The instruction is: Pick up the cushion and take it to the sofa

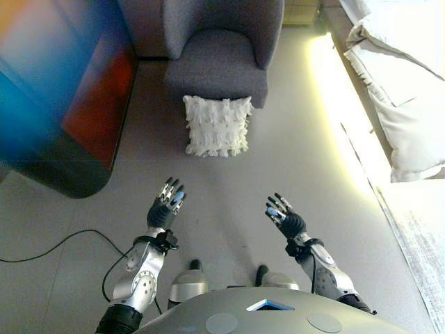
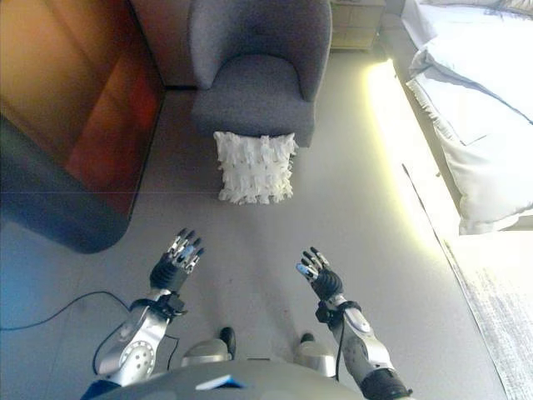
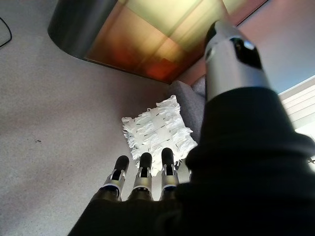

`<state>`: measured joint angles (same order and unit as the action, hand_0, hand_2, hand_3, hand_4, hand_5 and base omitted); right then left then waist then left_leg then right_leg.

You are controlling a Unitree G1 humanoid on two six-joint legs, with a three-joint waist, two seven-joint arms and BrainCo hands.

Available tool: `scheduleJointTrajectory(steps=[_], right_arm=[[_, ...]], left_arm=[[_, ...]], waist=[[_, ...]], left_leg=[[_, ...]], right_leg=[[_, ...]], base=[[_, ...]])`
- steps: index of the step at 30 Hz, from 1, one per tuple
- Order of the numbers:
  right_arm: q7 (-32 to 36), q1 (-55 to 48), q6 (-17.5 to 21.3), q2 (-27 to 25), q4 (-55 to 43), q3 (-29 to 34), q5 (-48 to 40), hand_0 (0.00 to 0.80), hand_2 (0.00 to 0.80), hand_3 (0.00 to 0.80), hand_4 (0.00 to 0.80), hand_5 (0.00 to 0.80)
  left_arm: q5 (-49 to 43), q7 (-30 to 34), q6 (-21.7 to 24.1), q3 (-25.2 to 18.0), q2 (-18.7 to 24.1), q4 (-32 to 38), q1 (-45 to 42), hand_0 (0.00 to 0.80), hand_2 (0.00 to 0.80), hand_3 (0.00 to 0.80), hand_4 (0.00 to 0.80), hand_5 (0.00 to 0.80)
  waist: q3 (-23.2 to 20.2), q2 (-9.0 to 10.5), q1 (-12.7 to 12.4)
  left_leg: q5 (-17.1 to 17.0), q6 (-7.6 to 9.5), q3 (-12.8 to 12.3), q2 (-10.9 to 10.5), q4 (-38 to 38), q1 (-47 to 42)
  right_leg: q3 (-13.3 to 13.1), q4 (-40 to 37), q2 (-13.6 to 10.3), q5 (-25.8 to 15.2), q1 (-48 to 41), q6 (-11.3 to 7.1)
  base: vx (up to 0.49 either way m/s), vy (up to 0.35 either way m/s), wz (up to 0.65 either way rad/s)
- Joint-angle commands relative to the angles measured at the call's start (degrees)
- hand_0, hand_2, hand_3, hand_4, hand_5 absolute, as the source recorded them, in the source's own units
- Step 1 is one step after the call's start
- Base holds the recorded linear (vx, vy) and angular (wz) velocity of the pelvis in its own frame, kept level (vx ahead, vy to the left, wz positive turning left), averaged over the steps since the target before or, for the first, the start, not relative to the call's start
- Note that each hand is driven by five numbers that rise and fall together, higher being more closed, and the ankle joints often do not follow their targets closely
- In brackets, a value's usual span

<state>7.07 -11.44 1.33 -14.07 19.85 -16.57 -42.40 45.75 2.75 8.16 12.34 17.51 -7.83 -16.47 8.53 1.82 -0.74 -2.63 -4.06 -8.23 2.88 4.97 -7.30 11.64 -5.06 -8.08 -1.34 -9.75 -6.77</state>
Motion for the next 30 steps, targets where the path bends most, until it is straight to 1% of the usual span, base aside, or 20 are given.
scheduleJointTrajectory(steps=[1, 4, 9, 16, 23, 30], right_arm=[[0.69, 2.01, 2.11, 0.55, -4.36, -0.22, -0.58, 0.000, 0.000, 0.000, 0.000, 0.000], [1.08, 2.01, 2.33, 0.47, -4.21, -0.10, -0.65, 0.000, 0.000, 0.000, 0.000, 0.000], [1.25, 2.02, 2.29, 0.50, -4.03, 0.18, -0.52, 0.000, 0.000, 0.000, 0.000, 0.000], [0.88, 1.78, 2.39, 0.55, -4.25, -0.01, -0.43, 0.000, 0.000, 0.000, 0.000, 0.000], [0.78, 1.42, 2.35, 0.50, -4.18, 0.33, -0.47, 0.000, 0.000, 0.000, 0.000, 0.000], [1.30, 1.18, 1.67, 0.89, -3.82, 0.35, -0.61, 0.000, 0.000, 0.000, 0.000, 0.000]], left_arm=[[-1.30, 0.82, 2.18, 0.86, 1.02, 4.26, 1.54, 0.000, 0.000, 0.000, 0.000, 0.000], [-0.57, 1.11, 2.96, 0.72, 1.09, 4.02, 1.58, 0.000, 0.000, 0.000, 0.000, 0.000], [0.49, 1.16, 2.54, 0.05, 0.90, 4.36, 1.68, 0.000, 0.000, 0.000, 0.000, 0.000], [0.21, 1.05, 2.85, 0.28, 0.79, 4.59, 1.22, 0.000, 0.000, 0.000, 0.000, 0.000], [0.14, 1.66, 3.18, 0.20, 0.53, 3.58, 0.64, 0.000, 0.000, 0.000, 0.000, 0.000], [0.36, 0.93, 3.02, -1.00, 0.74, 3.18, 0.27, 0.000, 0.000, 0.000, 0.000, 0.000]], waist=[[0.15, -0.84, 0.52], [0.22, -0.82, 0.55], [0.19, -0.89, 0.54], [0.30, -0.84, 0.42], [0.75, -0.44, 0.30], [1.16, 0.22, -0.07]], left_leg=[[3.93, 2.00, -2.05, -1.40, -1.18, 0.12], [3.97, 2.05, -2.16, -1.39, -1.33, 0.31], [4.00, 2.12, -2.09, -1.52, -1.24, 0.20], [4.22, 2.18, -2.19, -1.56, -1.44, 0.22], [5.68, 2.85, -2.52, -1.98, -4.29, 1.07], [7.90, 4.23, -2.85, -3.28, -7.79, 1.99]], right_leg=[[-0.02, 2.51, 3.84, 1.40, 3.57, 0.56], [-0.14, 2.62, 3.84, 1.41, 3.77, 0.57], [-0.14, 2.60, 3.81, 1.40, 3.70, 0.56], [0.04, 2.75, 3.58, 1.48, 3.69, 0.46], [0.03, 4.90, 1.88, 2.02, 4.25, -0.21], [-0.67, 6.61, -0.47, 2.01, 4.64, -1.45]], base=[[0.000, 0.000, 0.00], [0.000, 0.000, 0.00], [0.000, 0.000, 0.00], [0.000, 0.000, 0.00], [0.021, 0.052, 0.00], [0.050, 0.113, -0.01]])
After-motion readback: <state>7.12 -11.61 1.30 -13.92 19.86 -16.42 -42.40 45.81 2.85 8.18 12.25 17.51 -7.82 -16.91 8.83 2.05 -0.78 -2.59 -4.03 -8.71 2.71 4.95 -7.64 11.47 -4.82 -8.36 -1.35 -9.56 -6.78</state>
